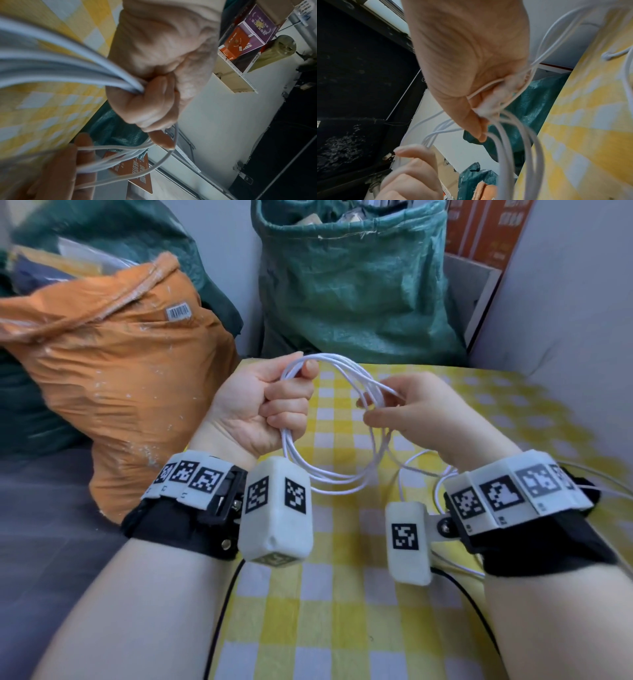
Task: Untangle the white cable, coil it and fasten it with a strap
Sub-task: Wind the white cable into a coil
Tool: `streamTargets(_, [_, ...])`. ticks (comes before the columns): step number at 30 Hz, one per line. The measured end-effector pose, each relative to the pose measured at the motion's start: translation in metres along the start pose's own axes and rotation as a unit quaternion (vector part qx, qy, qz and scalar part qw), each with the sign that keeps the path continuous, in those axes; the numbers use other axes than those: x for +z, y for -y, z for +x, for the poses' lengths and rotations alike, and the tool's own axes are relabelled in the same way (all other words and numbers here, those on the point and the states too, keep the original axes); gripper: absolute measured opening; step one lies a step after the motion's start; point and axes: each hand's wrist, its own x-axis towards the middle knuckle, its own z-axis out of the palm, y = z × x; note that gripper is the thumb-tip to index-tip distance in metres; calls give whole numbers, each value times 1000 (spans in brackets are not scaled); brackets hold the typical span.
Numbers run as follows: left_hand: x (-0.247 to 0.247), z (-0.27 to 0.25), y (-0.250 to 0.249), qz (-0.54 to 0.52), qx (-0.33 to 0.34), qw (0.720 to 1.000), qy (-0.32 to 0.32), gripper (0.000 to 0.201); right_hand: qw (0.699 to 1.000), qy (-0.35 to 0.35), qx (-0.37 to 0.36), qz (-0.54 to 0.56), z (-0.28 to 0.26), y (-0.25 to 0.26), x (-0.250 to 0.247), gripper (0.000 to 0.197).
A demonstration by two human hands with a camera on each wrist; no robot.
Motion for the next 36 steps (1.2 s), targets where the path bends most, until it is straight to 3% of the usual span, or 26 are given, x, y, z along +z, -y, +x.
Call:
streamTargets(2, [-1,0,0,-13,-1,1000,10,33,1000,-5,16,8,0,1,0,7])
streamTargets(4, [0,0,0,-17,7,1000,6,34,999,3,29,46,0,3,0,13])
streamTargets(8, [6,-3,1,116,72,985,-106,39,990,33,17,134,-1,0,-10,21])
streamTargets(10, [7,-6,3,172,86,971,-145,40,989,16,1,148,0,-4,-15,26])
streamTargets(17, [3,-9,8,312,28,938,-149,44,981,-52,11,188,3,-11,-23,15])
streamTargets(20, [5,-5,9,278,42,946,-159,43,977,-92,23,190,3,-11,-21,17])
streamTargets(26, [4,-6,2,157,140,965,-158,40,976,-137,26,167,2,-13,-19,15])
streamTargets(30, [-10,-19,-11,78,219,955,-184,41,964,-191,70,173,3,-22,-31,19])
streamTargets(36, [-24,-17,-15,-23,292,923,-250,45,952,-196,99,212,6,-16,-26,12])
